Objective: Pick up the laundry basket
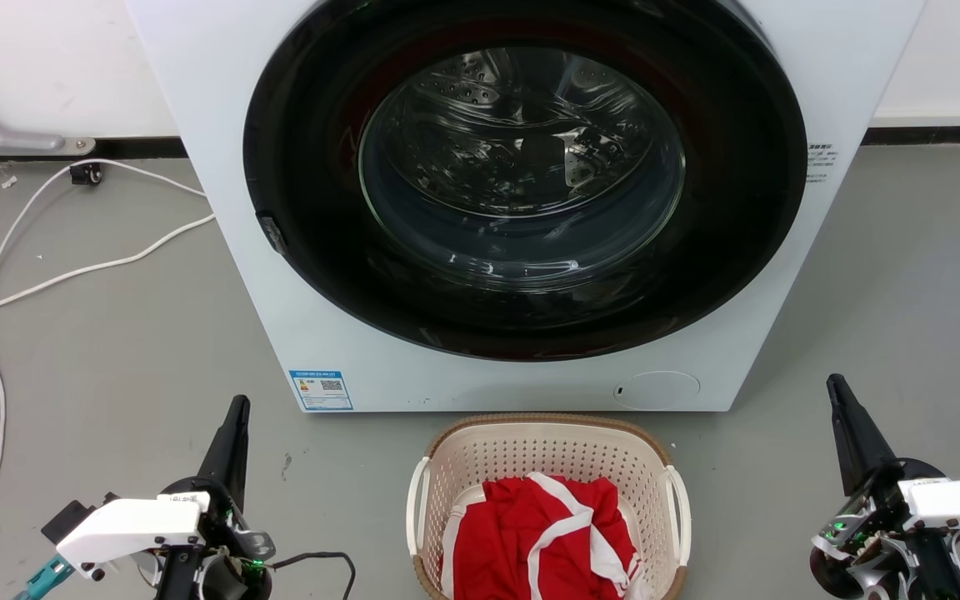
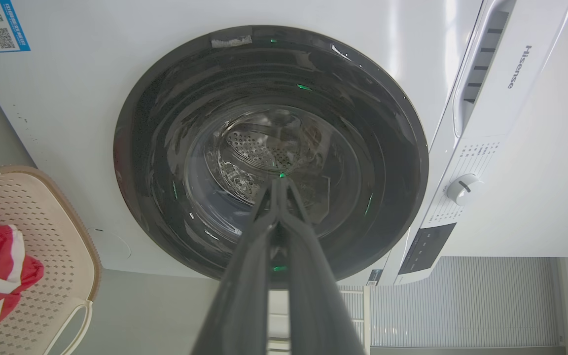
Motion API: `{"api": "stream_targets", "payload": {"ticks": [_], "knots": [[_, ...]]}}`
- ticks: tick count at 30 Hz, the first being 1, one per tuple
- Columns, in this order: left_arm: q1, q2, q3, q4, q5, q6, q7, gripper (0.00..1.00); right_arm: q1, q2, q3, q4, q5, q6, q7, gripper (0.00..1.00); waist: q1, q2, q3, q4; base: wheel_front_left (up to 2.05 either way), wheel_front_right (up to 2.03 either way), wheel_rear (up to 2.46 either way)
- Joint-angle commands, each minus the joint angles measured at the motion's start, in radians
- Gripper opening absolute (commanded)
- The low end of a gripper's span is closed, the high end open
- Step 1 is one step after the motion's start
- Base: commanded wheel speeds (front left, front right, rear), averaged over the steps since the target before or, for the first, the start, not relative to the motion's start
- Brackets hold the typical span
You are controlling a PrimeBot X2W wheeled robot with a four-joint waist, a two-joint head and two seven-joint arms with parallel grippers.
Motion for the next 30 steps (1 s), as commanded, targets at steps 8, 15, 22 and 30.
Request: {"api": "stream_targets", "payload": {"ticks": [8,15,22,30], "knots": [[-0.007,-0.002,0.005,0.001,0.006,-0.004,0.005,0.00,-0.012,0.002,-0.001,0.001,0.004,0.000,0.002,0.00,0.0000,-0.0001,0.000,0.000,0.00,0.00,0.00],[-0.007,-0.002,0.005,0.001,0.007,-0.004,0.004,0.00,-0.012,0.002,-0.001,0.001,0.004,0.000,0.002,0.00,0.0000,-0.0001,0.000,0.000,0.00,0.00,0.00],[-0.007,-0.003,0.006,0.001,0.007,-0.004,0.005,0.00,-0.012,0.002,-0.001,0.001,0.004,0.000,0.002,0.00,0.0000,-0.0001,0.000,0.000,0.00,0.00,0.00],[0.001,-0.002,0.001,0.004,0.004,0.000,0.004,1.00,0.002,0.000,0.000,0.004,0.000,0.000,0.000,1.00,0.0000,-0.0001,0.000,0.000,0.00,0.00,0.00]]}}
